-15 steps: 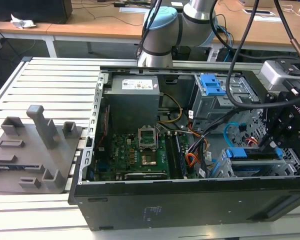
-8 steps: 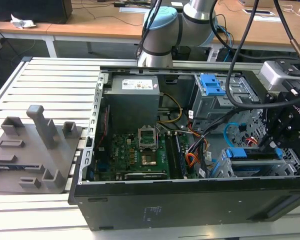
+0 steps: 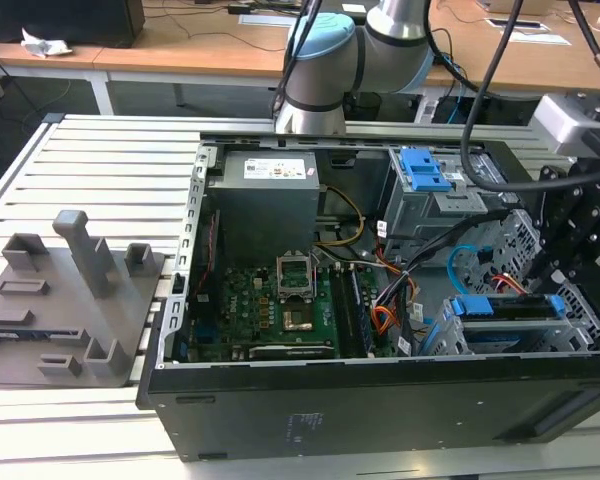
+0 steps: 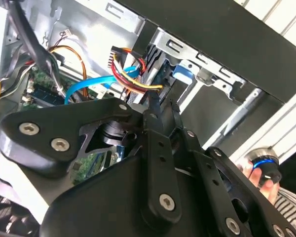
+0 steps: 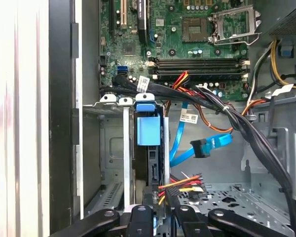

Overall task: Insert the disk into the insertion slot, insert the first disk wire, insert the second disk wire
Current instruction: 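Insert the first disk wire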

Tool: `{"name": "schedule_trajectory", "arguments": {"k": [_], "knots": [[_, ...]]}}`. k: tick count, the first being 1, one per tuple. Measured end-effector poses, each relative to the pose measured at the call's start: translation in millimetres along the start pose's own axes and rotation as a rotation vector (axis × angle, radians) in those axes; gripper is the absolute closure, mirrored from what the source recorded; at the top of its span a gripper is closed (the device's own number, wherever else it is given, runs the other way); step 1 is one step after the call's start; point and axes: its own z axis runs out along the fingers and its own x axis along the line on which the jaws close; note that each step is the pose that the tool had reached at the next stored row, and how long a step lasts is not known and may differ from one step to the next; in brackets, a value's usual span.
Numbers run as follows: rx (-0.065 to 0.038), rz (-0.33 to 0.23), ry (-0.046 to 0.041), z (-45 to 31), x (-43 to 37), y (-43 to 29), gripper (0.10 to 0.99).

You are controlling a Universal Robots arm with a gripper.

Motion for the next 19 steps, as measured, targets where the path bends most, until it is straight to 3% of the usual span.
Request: {"name": "schedule_trajectory", "arguments": {"k": [1,3,4,8,9,12,19], "knots": [[0.0,0.0,0.0,-3.5,-0.4,0.1,0.855],[0.0,0.0,0.0,-11.7,-0.8,0.5,0.98],[0.0,0.0,0.0,-16.6,-0.9,0.7,0.98],[0.0,0.0,0.0001,-17.6,-1.0,2.1,0.98],[0.0,0.0,0.0,-17.3,-0.8,8.0,0.98],[0.0,0.0,-0.0001,-16.9,-0.6,16.0,0.98],[0.0,0.0,0.0,-16.9,-0.6,16.5,0.98]]}}
